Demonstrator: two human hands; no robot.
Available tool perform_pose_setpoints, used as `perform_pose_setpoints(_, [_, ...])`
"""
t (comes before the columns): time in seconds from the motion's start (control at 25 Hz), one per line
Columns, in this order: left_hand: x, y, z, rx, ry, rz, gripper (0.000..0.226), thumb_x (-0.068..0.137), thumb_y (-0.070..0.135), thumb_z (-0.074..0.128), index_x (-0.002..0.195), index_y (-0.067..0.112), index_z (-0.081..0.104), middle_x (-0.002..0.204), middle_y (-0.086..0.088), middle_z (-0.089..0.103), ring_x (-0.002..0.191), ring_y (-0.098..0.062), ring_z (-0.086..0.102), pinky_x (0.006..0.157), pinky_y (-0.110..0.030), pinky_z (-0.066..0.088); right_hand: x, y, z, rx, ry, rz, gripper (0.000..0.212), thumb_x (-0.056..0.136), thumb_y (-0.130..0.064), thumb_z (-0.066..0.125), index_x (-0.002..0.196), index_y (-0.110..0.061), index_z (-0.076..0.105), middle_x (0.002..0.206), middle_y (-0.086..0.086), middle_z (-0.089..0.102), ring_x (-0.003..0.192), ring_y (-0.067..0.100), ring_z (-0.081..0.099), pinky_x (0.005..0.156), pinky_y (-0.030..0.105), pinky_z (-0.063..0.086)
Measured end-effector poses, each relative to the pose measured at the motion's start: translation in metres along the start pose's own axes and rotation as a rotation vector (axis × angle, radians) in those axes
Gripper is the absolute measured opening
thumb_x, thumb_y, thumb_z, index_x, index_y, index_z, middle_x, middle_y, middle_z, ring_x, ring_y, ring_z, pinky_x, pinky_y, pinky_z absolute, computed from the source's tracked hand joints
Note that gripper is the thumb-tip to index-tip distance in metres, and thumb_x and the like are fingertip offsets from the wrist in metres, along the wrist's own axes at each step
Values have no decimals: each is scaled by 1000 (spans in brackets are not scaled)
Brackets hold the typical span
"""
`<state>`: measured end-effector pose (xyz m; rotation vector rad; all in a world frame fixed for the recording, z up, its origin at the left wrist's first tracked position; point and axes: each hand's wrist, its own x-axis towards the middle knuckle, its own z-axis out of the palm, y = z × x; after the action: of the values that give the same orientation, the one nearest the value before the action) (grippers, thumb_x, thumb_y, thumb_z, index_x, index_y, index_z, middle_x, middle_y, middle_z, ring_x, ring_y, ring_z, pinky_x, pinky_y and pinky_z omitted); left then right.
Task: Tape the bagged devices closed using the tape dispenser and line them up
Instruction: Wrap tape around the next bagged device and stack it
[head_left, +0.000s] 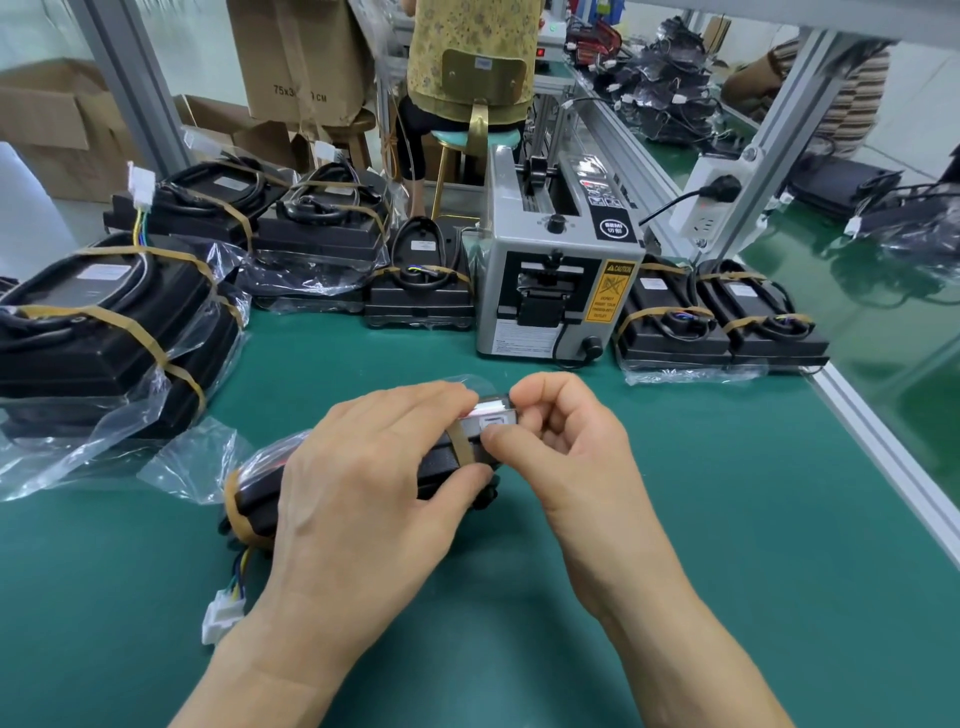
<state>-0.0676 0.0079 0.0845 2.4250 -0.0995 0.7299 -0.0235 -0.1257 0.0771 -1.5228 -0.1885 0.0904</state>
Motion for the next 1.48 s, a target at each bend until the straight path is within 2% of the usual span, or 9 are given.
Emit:
perform_pose_setpoints(0.16, [1,-1,0,-1,-10,0,43,66,30,72,108,20,70,106,10,68,95,-14,60,88,-23,40,2,3,4,-24,52,-28,15,84,-11,65,79,-23,56,62,-11,45,62,8,42,61,22,40])
perform_pose_setpoints(0.36, [3,-1,-1,33,-20,10,45,64,32,71,107,21,70,106,10,69,94,-16,62,87,-23,40,0,8,3,84,75,-14,4,83,-18,56,83,-22,55,72,-6,52,67,8,49,65,19,44])
perform_pose_setpoints(0.52, [4,-4,-2,160,-110,81,65,54,41,80,114,20,66,114,8,66,99,-10,54,86,-21,34,-6,18,-3,130,137,40,19,93,-4,53,94,-22,58,76,-8,56,71,7,53,71,17,45])
perform_pose_setpoints(0.64, [8,-5,0,276,-160,115,81,40,33,91,115,16,65,111,3,68,95,-20,64,82,-25,33,-12,21,-8,-3,79,10,34,80,-2,63,101,-28,60,92,-13,65,88,-3,59,81,14,44])
perform_pose_setpoints(0.8, [16,-7,-3,265,-156,119,81,33,33,94,108,18,69,92,8,70,77,-20,65,65,-19,32,-18,19,-14,-296,-67,-88,55,64,-15,56,114,-37,56,116,-24,59,118,-7,48,100,18,37])
perform_pose_setpoints(0.96, [29,-14,-19,-307,-80,-119,69,37,39,84,103,41,66,96,21,69,90,0,64,78,-10,44,-9,7,-18,-394,-164,-181,71,65,-24,68,129,-42,42,139,-28,39,134,-11,29,105,5,22])
perform_pose_setpoints(1.12, [37,-24,-31,-807,-86,-124,72,34,28,89,103,31,69,100,3,74,92,-12,69,81,-17,52,5,-15,-29,-505,-83,-294,82,60,-40,78,130,-50,38,139,-35,35,134,-9,30,107,12,24])
perform_pose_setpoints(1.28, [33,-44,-28,-1058,-120,-104,78,29,17,92,104,23,70,100,-5,73,90,-19,69,79,-26,55,11,-31,-34,-525,-241,-308,88,57,-30,89,127,-52,42,128,-33,47,124,-10,43,95,0,28])
perform_pose_setpoints(1.48, [24,-59,-24,-1266,-112,-186,71,32,0,78,99,23,69,91,-8,71,80,-22,68,68,-28,56,17,-37,-27,-461,-355,-297,64,59,-15,91,109,-34,56,102,-18,66,96,0,61,83,10,42])
